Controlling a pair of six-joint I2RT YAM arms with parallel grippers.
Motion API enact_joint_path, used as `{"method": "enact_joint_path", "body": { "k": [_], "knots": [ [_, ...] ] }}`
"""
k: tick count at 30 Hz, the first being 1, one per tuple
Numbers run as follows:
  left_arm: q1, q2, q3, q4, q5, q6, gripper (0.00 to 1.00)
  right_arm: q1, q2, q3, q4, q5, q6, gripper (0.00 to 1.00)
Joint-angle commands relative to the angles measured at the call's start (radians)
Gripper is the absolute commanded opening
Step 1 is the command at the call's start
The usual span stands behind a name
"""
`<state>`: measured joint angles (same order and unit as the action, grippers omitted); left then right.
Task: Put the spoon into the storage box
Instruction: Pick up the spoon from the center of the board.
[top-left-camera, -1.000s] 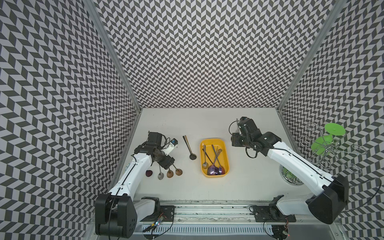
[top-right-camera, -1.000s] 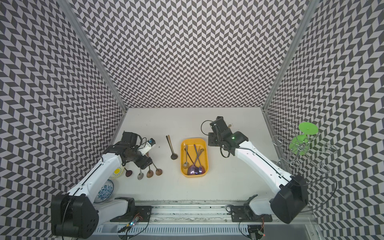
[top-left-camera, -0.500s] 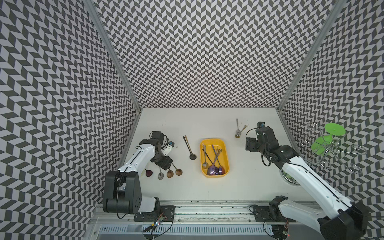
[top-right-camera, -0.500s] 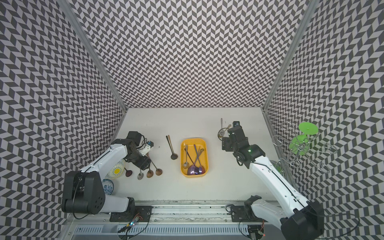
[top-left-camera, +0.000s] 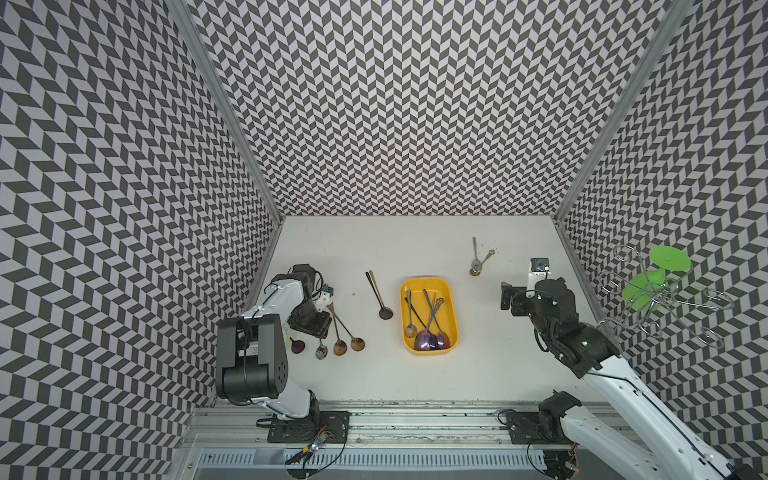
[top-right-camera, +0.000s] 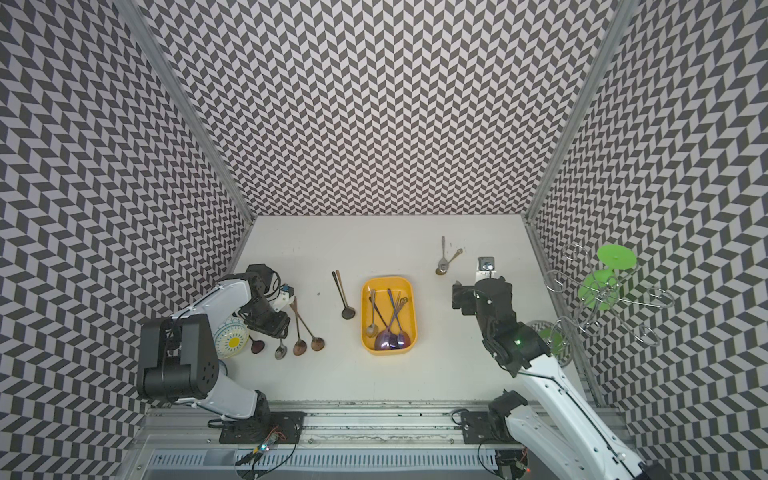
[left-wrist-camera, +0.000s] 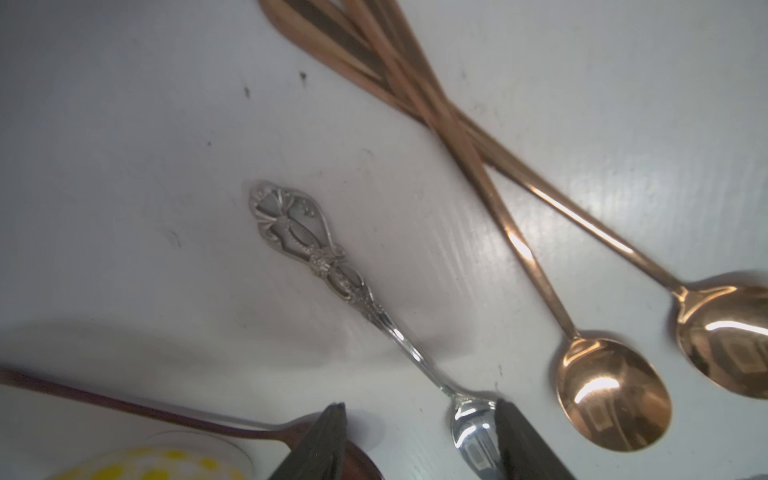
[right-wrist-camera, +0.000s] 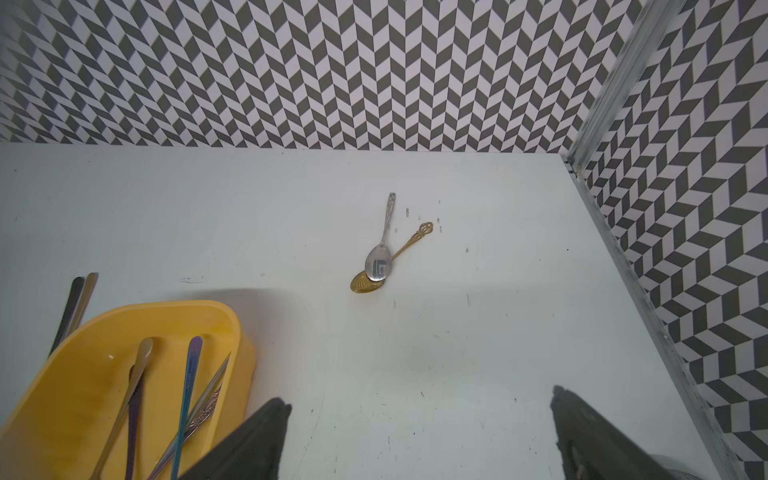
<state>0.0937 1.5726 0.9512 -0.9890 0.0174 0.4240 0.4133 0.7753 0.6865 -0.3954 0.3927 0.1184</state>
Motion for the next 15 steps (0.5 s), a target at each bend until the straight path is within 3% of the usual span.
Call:
{"method": "enact_joint_path", "body": {
  "k": [1, 9, 15],
  "knots": [
    [0.029, 0.027, 0.021, -0.011, 0.041, -0.002, 0.56, -0.002, -0.036, -0.015, 0.102, 0.02, -0.026, 1.0],
    [0.036, 0.08, -0.004, 0.011, 0.088, -0.006, 0.39, -0.002, -0.06, -0.039, 0.124, 0.012, -0.032, 1.0],
    [0.034, 0.15, 0.019, 0.057, 0.109, -0.023, 0.17, -0.002, -0.059, -0.042, 0.125, 0.01, -0.031, 1.0]
  ]
}}
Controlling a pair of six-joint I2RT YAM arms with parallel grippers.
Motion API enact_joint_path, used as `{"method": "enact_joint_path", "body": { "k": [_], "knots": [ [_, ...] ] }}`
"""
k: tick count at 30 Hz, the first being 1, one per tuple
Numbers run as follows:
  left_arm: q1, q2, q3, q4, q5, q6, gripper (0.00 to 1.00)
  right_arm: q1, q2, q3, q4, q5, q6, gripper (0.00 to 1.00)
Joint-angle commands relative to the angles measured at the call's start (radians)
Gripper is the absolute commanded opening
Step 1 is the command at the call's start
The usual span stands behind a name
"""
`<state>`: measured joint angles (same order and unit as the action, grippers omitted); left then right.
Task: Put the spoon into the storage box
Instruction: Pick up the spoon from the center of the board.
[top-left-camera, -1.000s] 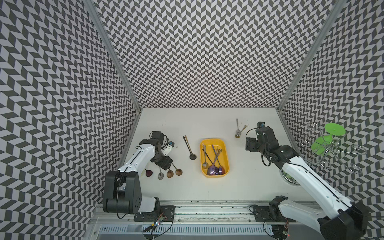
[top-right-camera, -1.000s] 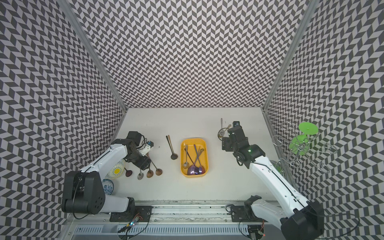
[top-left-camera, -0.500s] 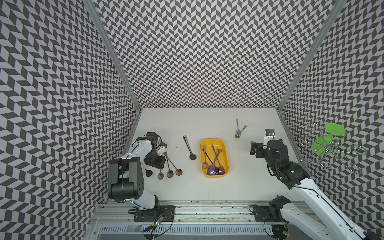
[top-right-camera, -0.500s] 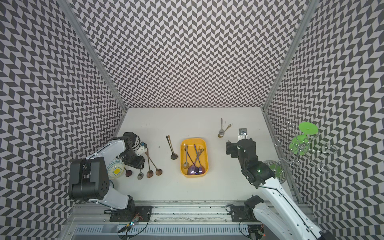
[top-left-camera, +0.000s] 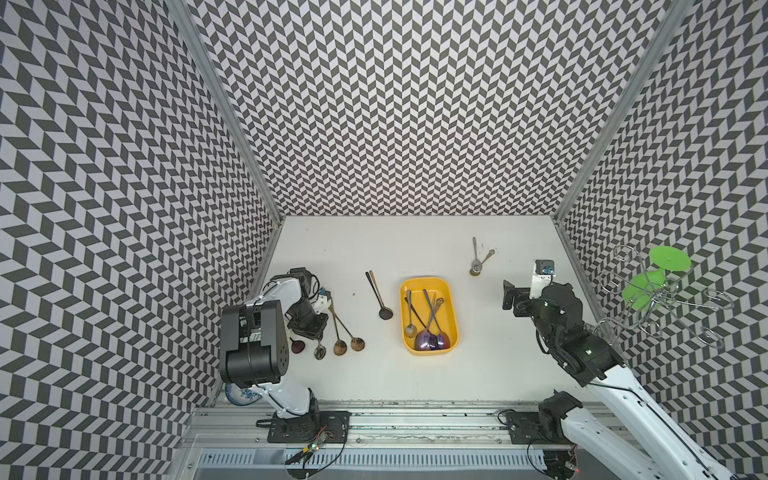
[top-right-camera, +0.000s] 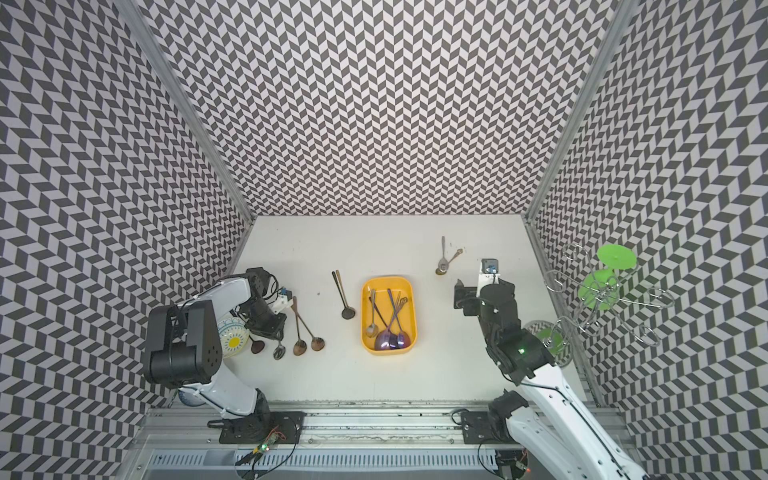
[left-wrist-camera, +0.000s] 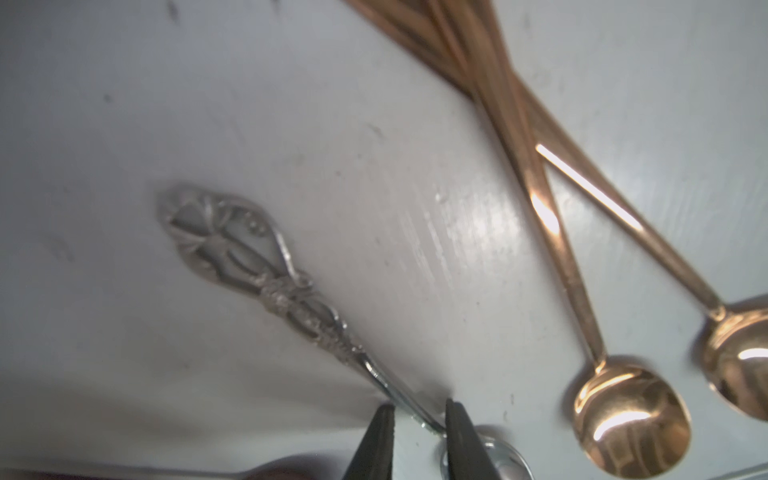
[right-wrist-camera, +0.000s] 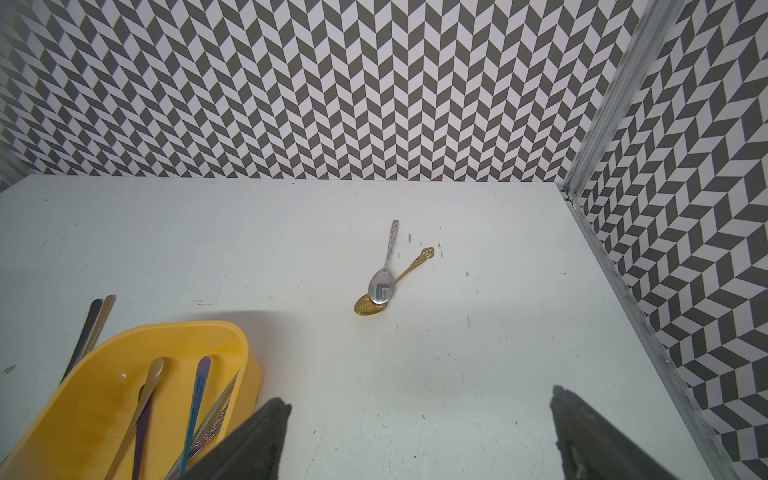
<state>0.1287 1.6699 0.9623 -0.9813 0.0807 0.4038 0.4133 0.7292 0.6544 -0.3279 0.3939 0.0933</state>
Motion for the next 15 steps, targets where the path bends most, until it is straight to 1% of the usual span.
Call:
{"method": "enact_joint_path", "body": {
  "k": [1, 2, 5, 11, 15],
  "knots": [
    [-0.001, 0.067, 0.016, 0.057, 0.045, -0.006, 0.12, -0.002, -0.013, -0.007, 0.058, 0.01, -0.007, 1.0],
    [-0.001, 0.081, 0.024, 0.062, 0.045, -0.006, 0.08, -0.003, -0.015, -0.009, 0.058, 0.011, -0.007, 1.0],
    [-0.004, 0.108, 0.045, 0.083, 0.045, -0.003, 0.0, -0.002, -0.017, -0.009, 0.058, 0.014, -0.006, 1.0],
    [-0.051, 0.146, 0.11, 0.101, 0.051, 0.008, 0.0, -0.002, -0.02, -0.013, 0.061, 0.019, -0.007, 1.0],
    [-0.087, 0.124, 0.14, 0.102, 0.052, 0.019, 0.0, -0.002, -0.024, -0.015, 0.062, 0.023, -0.007, 1.0]
  ]
}}
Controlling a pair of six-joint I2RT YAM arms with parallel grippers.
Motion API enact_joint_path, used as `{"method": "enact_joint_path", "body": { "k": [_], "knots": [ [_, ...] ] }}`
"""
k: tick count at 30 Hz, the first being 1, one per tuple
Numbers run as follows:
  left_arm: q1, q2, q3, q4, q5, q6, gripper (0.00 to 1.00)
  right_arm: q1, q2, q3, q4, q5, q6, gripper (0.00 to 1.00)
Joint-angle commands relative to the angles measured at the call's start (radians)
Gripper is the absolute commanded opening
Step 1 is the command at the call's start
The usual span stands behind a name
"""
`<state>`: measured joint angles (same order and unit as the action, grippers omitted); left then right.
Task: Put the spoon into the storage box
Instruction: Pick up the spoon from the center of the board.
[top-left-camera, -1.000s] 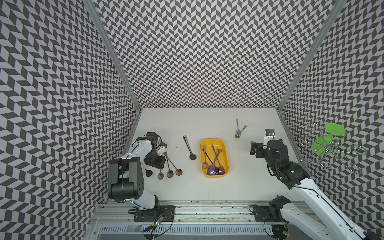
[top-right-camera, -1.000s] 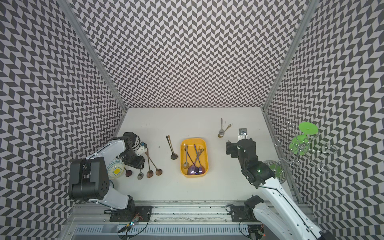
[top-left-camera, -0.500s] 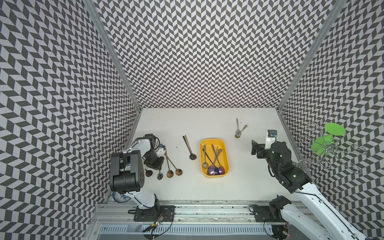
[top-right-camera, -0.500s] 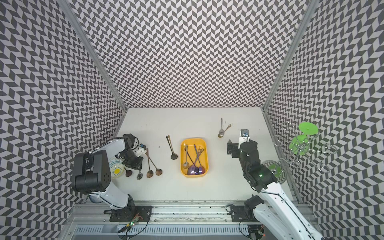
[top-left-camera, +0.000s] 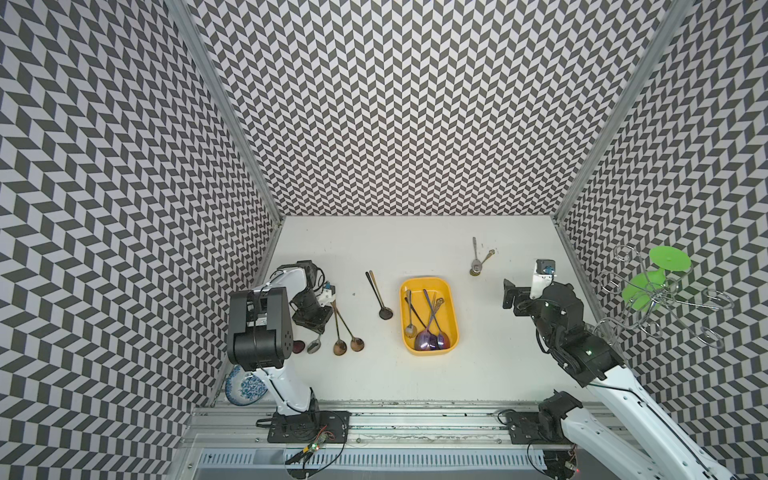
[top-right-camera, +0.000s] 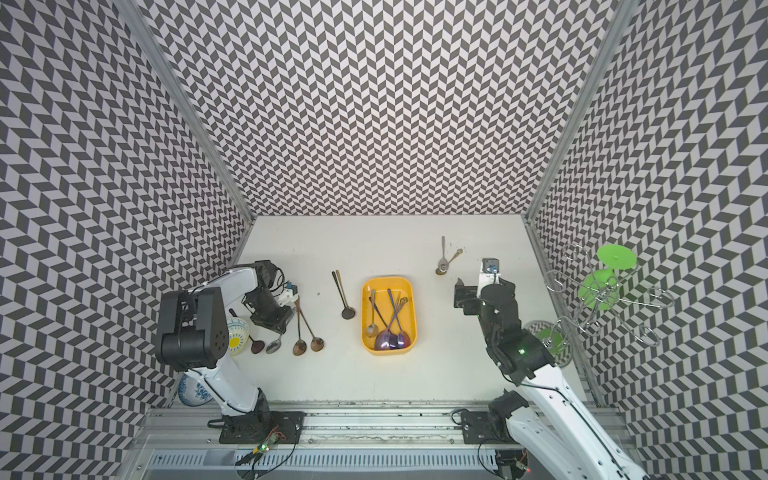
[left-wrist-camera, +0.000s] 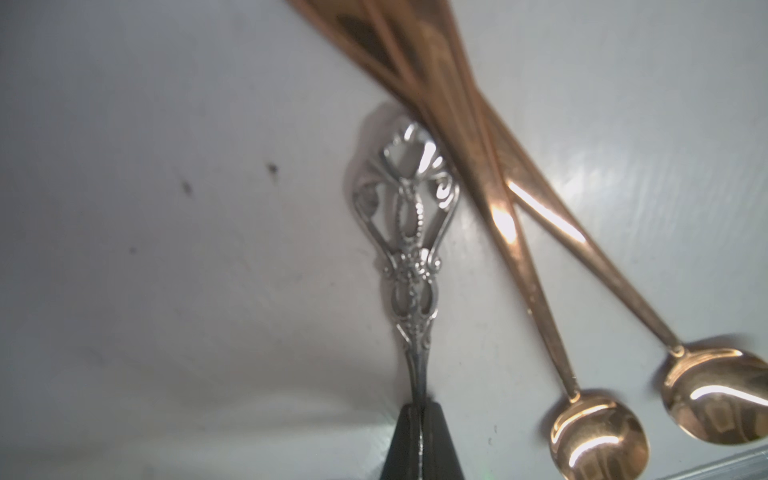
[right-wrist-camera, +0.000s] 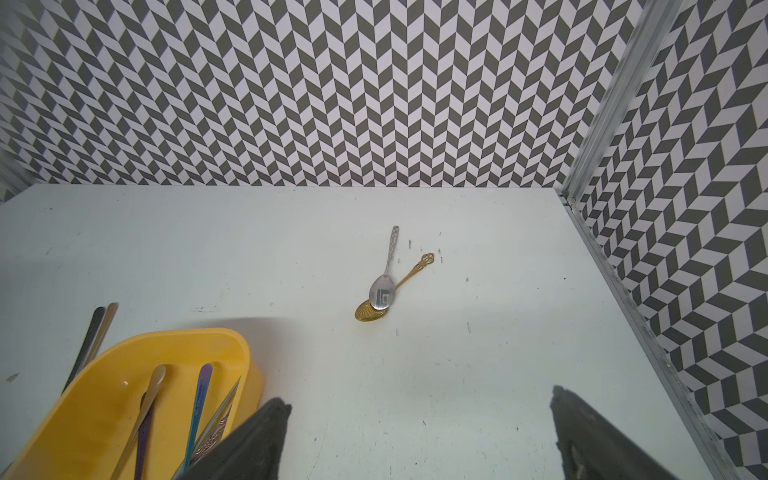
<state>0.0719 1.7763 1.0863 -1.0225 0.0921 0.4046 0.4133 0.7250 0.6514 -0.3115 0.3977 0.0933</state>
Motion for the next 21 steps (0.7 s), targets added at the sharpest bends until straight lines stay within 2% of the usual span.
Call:
{"method": "enact_joint_path", "body": {
  "k": [1, 6, 15, 21],
  "knots": [
    [-0.034, 0.008, 0.022, 0.142, 0.041, 0.022, 0.0, -0.002, -0.019, -0.013, 0.048, 0.02, -0.007, 1.0],
    [-0.036, -0.039, 0.044, 0.126, 0.06, 0.036, 0.0, -0.002, -0.027, -0.019, 0.052, 0.021, -0.007, 1.0],
    [-0.038, -0.081, 0.111, 0.058, 0.191, 0.051, 0.0, -0.002, -0.035, -0.029, 0.06, 0.021, -0.01, 1.0],
    [-0.05, -0.067, 0.193, 0.0, 0.37, 0.03, 0.0, -0.002, -0.047, -0.04, 0.069, 0.023, -0.01, 1.0]
  ]
}}
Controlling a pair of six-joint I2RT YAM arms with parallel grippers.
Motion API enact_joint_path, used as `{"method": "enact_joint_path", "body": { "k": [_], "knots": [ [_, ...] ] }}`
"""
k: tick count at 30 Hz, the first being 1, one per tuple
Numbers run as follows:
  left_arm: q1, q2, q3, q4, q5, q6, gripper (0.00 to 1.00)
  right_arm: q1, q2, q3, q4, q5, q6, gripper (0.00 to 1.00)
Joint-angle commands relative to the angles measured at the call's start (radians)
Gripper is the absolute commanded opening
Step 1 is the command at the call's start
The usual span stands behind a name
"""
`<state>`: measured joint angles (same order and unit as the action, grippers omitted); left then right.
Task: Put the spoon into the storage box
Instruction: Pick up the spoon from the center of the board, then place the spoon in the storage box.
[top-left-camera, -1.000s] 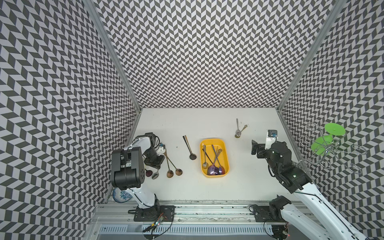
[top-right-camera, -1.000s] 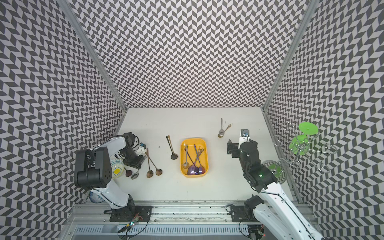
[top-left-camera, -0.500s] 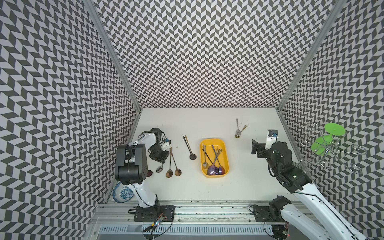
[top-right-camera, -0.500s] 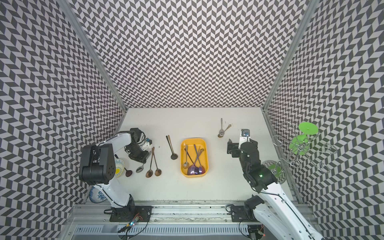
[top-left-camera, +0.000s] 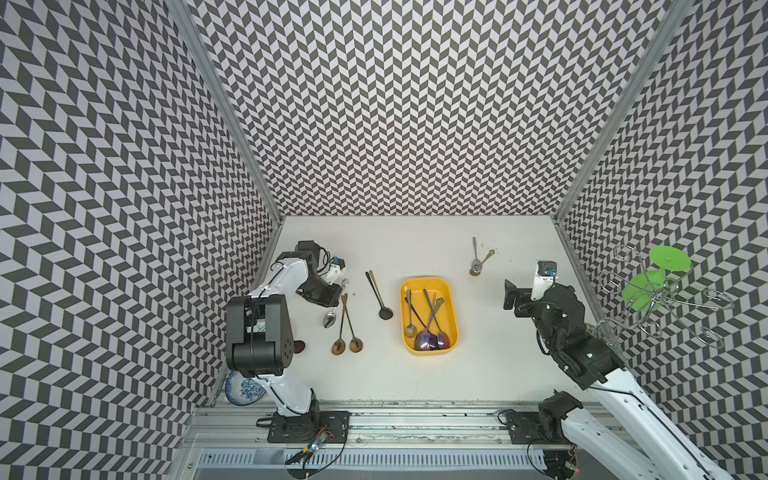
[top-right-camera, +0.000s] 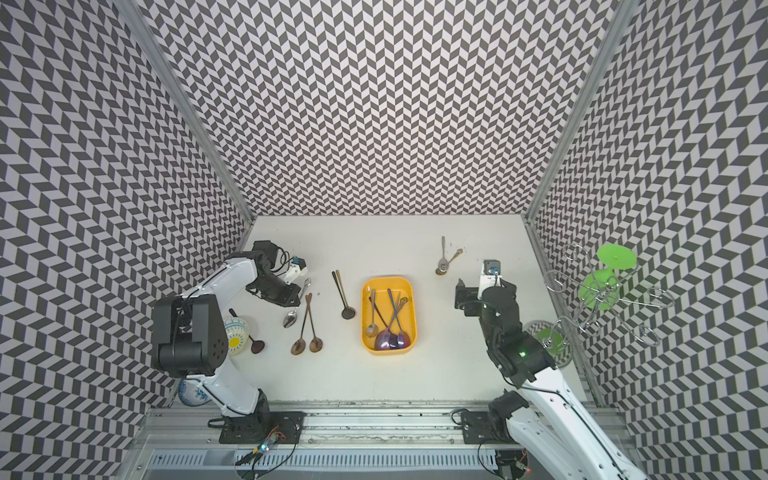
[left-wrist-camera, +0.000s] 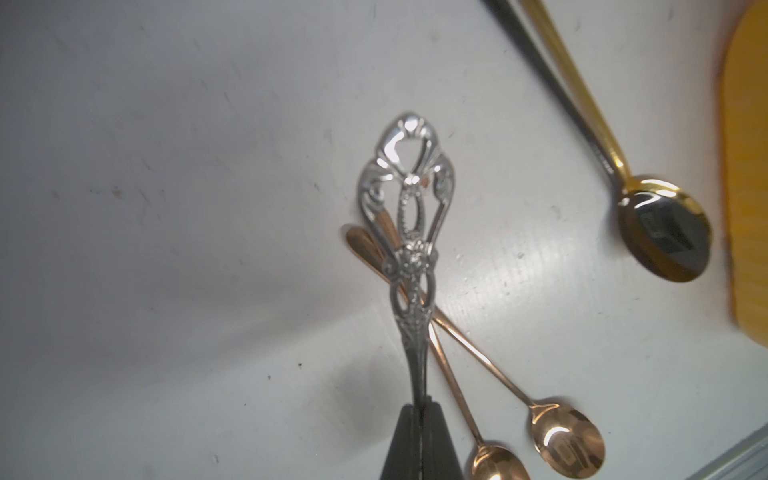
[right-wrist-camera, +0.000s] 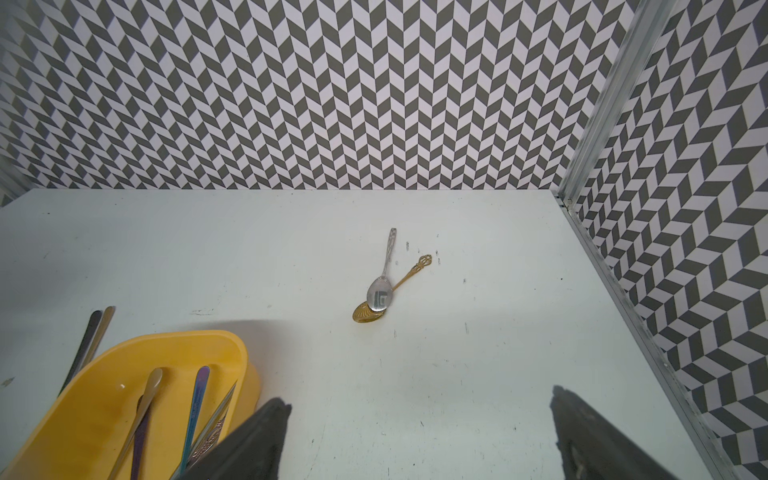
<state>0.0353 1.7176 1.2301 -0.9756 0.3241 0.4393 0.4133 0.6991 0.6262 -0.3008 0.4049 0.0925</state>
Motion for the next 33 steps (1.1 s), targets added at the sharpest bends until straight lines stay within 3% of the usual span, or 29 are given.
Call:
{"method": "enact_joint_path", "body": {
  "k": [1, 12, 18, 26, 33],
  "knots": [
    [-0.021, -0.007, 0.063, -0.053, 0.169, -0.015, 0.0, -0.002, -0.023, -0.016, 0.06, 0.016, -0.011, 1.0],
    [-0.214, 0.042, 0.114, -0.041, 0.575, -0.227, 0.0, -0.003, -0.032, -0.031, 0.072, 0.02, -0.015, 1.0],
    [-0.332, 0.063, 0.124, -0.024, 0.711, -0.265, 0.0, -0.003, -0.027, -0.032, 0.071, 0.02, -0.016, 1.0],
    [-0.416, 0.145, 0.152, 0.017, 0.786, -0.338, 0.0, -0.002, -0.024, -0.032, 0.068, 0.025, -0.014, 1.0],
    [-0.428, 0.19, 0.183, 0.041, 0.755, -0.382, 0.0, -0.002, -0.02, -0.032, 0.069, 0.025, -0.013, 1.0]
  ]
}}
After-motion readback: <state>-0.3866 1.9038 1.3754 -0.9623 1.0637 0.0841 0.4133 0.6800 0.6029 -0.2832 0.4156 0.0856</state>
